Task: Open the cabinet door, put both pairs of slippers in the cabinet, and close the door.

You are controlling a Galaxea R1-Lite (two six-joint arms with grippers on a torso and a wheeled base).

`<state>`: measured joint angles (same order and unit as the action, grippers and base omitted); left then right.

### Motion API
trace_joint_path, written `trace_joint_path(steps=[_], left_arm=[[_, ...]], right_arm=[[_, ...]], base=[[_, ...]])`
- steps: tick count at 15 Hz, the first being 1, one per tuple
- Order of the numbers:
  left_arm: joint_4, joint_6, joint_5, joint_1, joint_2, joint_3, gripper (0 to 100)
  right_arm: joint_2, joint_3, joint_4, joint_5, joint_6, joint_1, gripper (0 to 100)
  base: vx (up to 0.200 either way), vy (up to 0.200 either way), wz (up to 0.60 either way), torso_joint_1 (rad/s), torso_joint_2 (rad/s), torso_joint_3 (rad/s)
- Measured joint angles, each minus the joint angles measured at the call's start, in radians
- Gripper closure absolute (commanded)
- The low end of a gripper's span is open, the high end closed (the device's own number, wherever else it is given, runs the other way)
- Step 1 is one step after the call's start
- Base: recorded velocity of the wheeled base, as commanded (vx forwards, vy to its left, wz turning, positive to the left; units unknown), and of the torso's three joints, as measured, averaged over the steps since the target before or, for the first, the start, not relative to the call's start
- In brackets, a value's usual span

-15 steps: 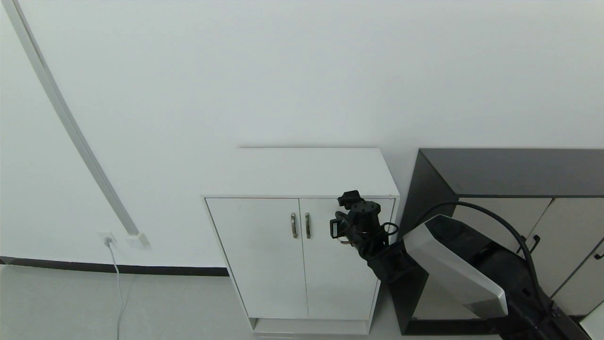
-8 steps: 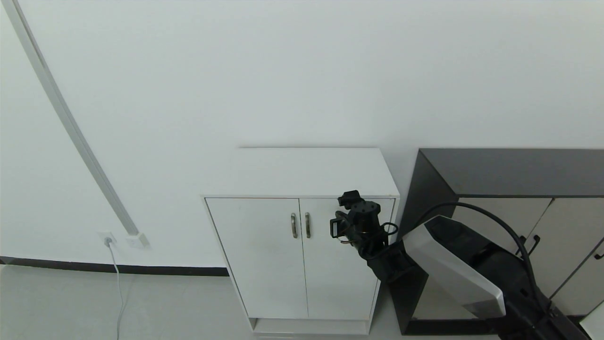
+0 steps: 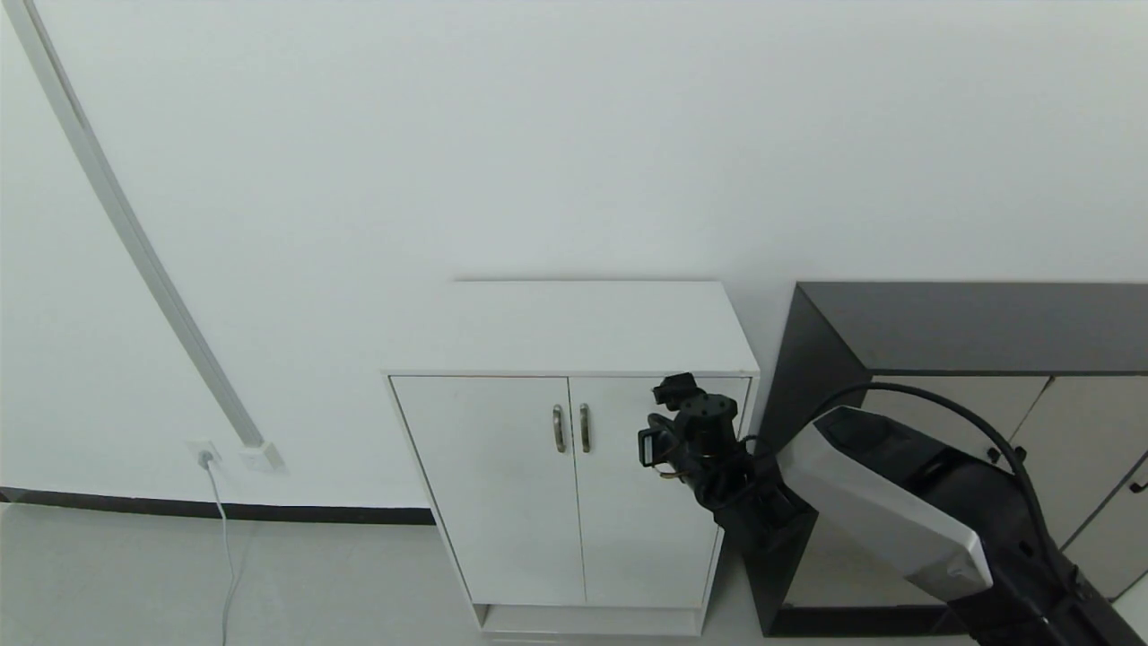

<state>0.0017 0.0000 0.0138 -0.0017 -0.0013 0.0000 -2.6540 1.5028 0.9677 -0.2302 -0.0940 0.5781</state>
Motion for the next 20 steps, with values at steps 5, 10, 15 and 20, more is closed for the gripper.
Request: trace_joint_path(steps=[5, 10, 15, 20], left_arm=[[0.000, 0.002, 0.001, 0.000, 0.000, 0.000, 100], [0.000, 0.000, 0.002, 0.000, 0.000, 0.000, 100], [0.000, 0.000, 0.000, 0.000, 0.000, 0.000, 100], [0.000, 0.000, -0.001, 0.000, 0.000, 0.000, 100]], right_arm=[[0.146, -0.316, 0.164, 0.000, -0.001, -0.007, 100], [0.278, -0.643, 0.371, -0.001, -0.001, -0.041, 100], [0.387, -0.997, 0.579, -0.039, -0.002, -0.130, 100], [0.582, -1.266, 0.602, -0.094, -0.006, -0.249, 100]], base=[[0.000, 0.000, 0.00, 0.000, 0.00, 0.000], [0.000, 0.000, 0.00, 0.000, 0.00, 0.000], [0.000, 0.000, 0.00, 0.000, 0.00, 0.000], [0.000, 0.000, 0.00, 0.000, 0.00, 0.000]])
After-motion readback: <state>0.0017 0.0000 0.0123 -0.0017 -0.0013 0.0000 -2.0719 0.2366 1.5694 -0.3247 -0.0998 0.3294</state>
